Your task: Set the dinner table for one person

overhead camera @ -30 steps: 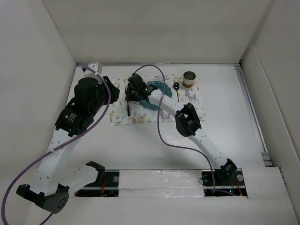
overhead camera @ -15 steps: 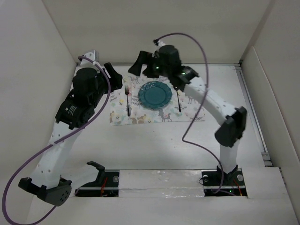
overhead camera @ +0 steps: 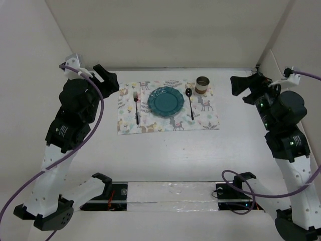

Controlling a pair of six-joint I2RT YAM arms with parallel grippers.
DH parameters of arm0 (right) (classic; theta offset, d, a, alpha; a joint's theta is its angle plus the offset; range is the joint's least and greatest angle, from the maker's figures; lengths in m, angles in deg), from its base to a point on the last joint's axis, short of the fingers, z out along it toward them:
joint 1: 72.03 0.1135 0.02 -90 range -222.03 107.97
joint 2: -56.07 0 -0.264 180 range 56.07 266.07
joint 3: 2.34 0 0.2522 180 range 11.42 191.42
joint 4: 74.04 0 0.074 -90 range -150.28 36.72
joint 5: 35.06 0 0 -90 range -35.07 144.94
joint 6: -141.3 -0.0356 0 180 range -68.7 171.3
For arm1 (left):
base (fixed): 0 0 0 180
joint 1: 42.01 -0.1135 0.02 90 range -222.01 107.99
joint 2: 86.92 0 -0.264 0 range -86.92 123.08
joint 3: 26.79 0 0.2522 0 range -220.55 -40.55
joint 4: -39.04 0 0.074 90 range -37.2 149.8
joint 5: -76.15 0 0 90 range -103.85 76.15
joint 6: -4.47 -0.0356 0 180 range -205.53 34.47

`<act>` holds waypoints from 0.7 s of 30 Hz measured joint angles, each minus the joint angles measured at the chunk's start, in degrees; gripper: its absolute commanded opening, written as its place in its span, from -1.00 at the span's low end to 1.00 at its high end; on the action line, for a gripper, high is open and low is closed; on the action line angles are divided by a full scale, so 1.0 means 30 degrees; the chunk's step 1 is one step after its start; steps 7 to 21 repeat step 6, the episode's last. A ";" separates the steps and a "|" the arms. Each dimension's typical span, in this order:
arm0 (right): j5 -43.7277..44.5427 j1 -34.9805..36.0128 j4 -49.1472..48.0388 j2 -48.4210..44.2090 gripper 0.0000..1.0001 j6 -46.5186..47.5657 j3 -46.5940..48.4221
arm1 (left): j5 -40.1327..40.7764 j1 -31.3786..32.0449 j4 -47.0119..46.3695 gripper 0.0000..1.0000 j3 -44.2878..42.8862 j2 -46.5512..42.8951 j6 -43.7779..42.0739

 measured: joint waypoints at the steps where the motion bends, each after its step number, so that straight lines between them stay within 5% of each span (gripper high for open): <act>1: 0.0546 0.0000 0.0219 -0.0270 1.00 0.0000 -0.0386 | 0.0102 0.0000 -0.0029 0.31 0.0328 -0.0379 0.0087; 21: 0.2178 -0.0131 0.1552 -0.0022 1.00 -0.0007 -0.1945 | 0.0117 0.0000 0.0233 0.31 0.1851 -0.1413 0.0663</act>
